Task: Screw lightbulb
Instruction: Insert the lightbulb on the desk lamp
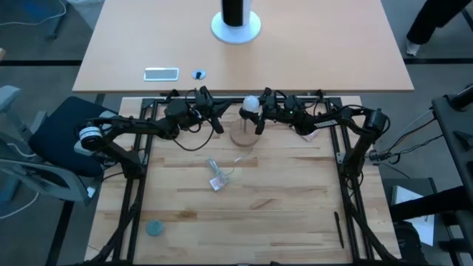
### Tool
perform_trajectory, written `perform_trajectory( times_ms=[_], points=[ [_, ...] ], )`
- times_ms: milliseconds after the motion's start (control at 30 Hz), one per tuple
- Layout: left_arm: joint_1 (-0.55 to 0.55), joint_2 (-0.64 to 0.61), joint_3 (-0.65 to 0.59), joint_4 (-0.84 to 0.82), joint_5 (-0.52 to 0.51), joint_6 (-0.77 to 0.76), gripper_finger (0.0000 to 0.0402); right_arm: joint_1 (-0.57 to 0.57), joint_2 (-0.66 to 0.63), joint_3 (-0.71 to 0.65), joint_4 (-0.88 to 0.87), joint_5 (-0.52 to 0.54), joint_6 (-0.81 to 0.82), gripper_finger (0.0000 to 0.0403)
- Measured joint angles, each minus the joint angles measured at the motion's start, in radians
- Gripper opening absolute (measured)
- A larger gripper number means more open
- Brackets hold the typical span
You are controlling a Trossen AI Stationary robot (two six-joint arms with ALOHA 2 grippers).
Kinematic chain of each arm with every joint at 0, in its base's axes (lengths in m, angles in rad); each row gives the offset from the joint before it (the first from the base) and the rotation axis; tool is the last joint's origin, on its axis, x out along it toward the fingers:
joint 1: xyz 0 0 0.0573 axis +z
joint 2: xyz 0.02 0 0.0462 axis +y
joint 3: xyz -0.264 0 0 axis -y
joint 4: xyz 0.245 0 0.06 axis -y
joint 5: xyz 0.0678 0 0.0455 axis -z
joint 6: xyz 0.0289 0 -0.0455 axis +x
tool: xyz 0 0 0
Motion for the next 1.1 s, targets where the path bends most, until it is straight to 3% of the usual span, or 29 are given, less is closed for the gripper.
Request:
perform_trajectory(
  times_ms=[700,1100],
  points=[
    [-0.002,0.000,0.000,0.000,0.000,-0.009,0.0000,0.005,-0.140,0.000,-0.225,0.026,-0.051,0.0260],
    [-0.002,0.000,0.000,-0.001,0.001,-0.008,0.0000,0.011,-0.157,0.000,-0.328,0.030,-0.078,0.0296]
  ],
)
